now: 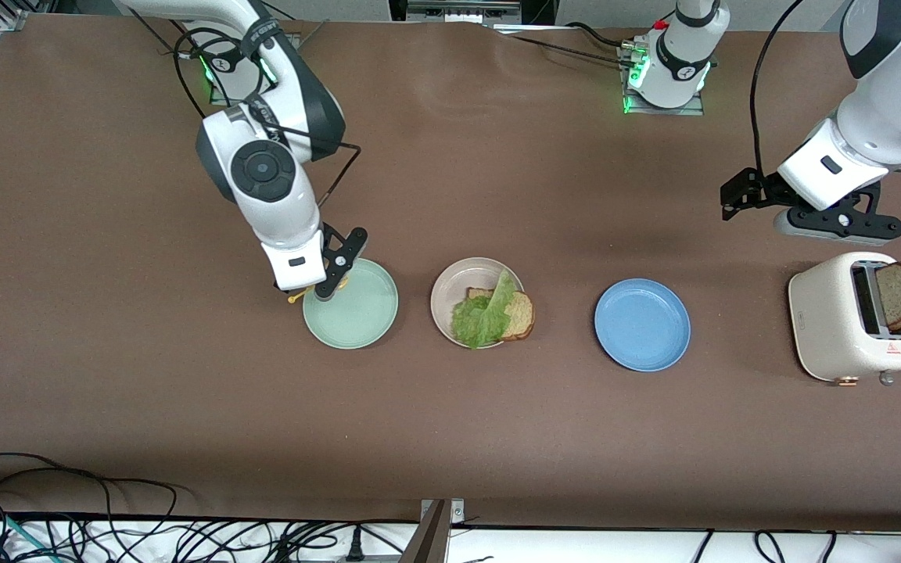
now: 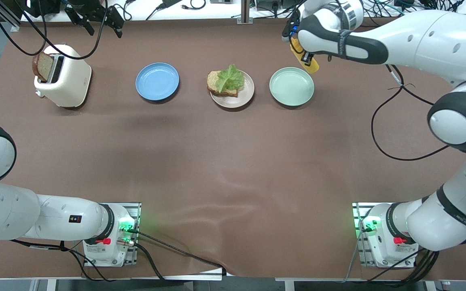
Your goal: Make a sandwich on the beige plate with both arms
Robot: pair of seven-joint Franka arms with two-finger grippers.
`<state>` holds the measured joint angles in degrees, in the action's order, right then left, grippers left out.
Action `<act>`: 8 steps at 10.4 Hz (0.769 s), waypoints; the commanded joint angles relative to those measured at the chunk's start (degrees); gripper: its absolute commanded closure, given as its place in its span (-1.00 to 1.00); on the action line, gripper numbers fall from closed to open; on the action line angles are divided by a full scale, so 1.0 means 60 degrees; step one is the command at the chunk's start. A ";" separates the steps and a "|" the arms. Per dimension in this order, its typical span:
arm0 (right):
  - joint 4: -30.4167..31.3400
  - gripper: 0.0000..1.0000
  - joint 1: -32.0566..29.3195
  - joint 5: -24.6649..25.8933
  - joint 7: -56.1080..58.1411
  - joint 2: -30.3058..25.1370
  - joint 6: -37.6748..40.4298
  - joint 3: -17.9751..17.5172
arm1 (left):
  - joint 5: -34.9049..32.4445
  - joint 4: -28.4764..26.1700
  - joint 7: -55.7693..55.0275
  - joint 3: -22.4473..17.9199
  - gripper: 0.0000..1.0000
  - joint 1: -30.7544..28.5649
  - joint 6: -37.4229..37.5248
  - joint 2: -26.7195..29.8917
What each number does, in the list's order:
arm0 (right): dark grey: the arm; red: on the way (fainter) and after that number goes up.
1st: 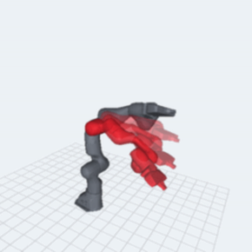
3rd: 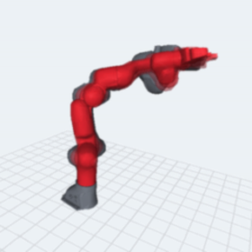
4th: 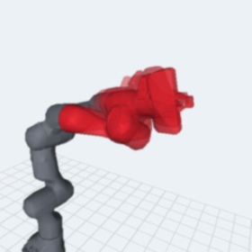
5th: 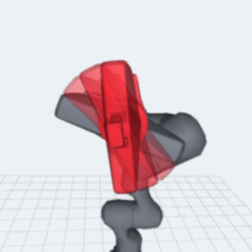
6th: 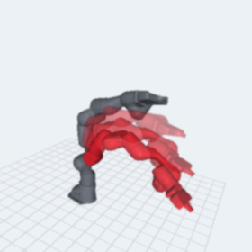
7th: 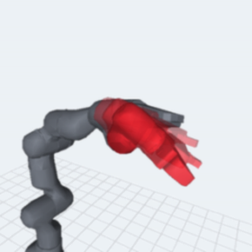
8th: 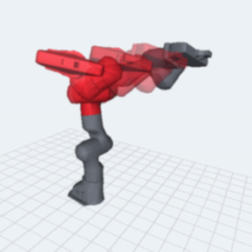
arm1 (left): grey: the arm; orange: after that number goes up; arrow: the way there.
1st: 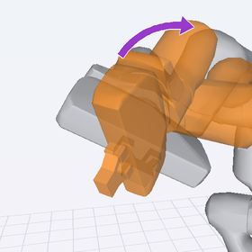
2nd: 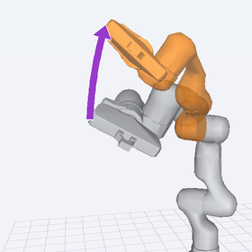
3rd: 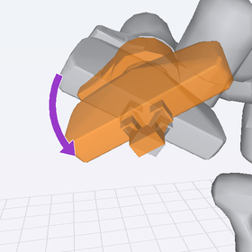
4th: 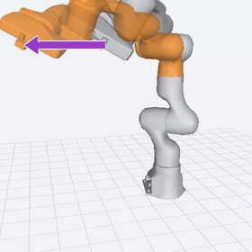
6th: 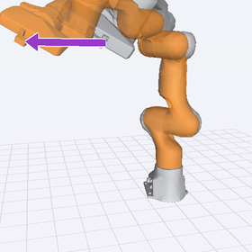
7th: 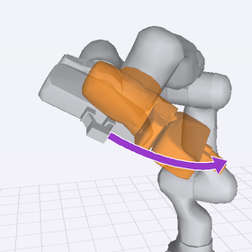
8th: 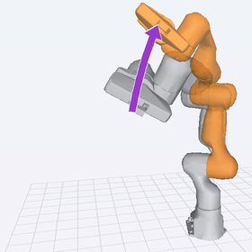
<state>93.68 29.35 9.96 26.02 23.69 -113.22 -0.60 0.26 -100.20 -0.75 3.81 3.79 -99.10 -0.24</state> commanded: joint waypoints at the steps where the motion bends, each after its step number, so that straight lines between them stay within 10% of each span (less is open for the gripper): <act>1: -0.0933 1.00 0.1213 0.0098 -0.1357 0.0765 0.0442 0.0583 | -0.0145 0.0220 -0.0021 -0.0005 -1.00 0.0028 0.0051 -0.0092; 8: -0.4830 1.00 0.3881 0.0054 -0.4086 0.3973 0.2523 0.2106 | -0.0116 0.0235 0.0051 -0.0005 -1.00 -0.0031 0.0066 -0.0092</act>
<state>72.48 51.40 9.96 3.13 41.85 -101.28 10.57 0.26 -100.12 -0.75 3.72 3.52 -99.10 -0.28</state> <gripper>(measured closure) 0.806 0.000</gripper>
